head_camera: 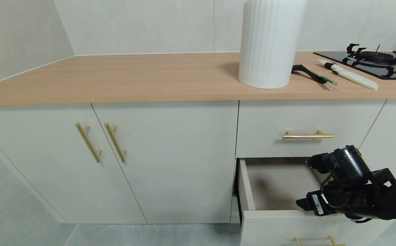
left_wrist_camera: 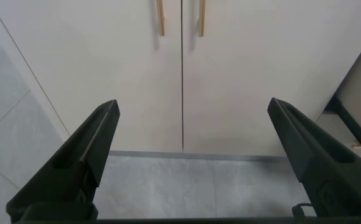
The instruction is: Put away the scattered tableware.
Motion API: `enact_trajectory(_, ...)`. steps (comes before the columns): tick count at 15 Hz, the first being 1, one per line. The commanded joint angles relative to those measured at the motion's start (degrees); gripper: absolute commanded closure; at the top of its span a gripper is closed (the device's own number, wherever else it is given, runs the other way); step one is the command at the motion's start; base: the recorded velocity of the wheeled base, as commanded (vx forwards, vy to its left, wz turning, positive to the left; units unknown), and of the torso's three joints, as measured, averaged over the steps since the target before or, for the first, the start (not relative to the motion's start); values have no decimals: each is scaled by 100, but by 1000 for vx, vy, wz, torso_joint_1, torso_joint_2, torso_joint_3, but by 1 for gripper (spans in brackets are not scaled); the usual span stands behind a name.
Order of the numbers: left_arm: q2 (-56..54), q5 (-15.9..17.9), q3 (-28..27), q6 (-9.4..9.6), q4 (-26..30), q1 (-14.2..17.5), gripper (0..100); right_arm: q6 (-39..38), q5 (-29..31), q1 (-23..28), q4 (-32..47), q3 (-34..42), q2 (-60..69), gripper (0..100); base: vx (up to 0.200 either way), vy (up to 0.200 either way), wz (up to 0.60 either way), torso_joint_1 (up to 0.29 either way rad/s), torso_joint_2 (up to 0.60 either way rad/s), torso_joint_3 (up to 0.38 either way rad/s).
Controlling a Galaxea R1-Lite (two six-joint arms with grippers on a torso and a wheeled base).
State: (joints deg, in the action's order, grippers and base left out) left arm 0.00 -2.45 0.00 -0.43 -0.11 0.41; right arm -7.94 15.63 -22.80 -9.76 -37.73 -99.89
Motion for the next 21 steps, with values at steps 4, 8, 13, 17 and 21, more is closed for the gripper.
enact_trajectory(4,0,-1,0,-1,-7,2,0,-24,-42,-120,1662,-463,119,0,0,0,0,0,0,0)
enact_trajectory(8,0,-1,0,-1,-7,2,0,-33,-192,-216,2295,-560,110,0,0,0,0,0,0,0)
enact_trajectory(13,0,-1,0,-1,-7,2,0,-41,-192,-392,3191,-648,101,0,0,0,0,0,0,0)
enact_trajectory(17,0,-1,0,-1,-7,2,0,-41,-227,-630,3798,-639,84,0,0,0,0,0,0,0)
enact_trajectory(21,0,-1,0,-1,-7,2,0,-50,-236,-823,4123,-630,13,0,0,0,0,0,0,0)
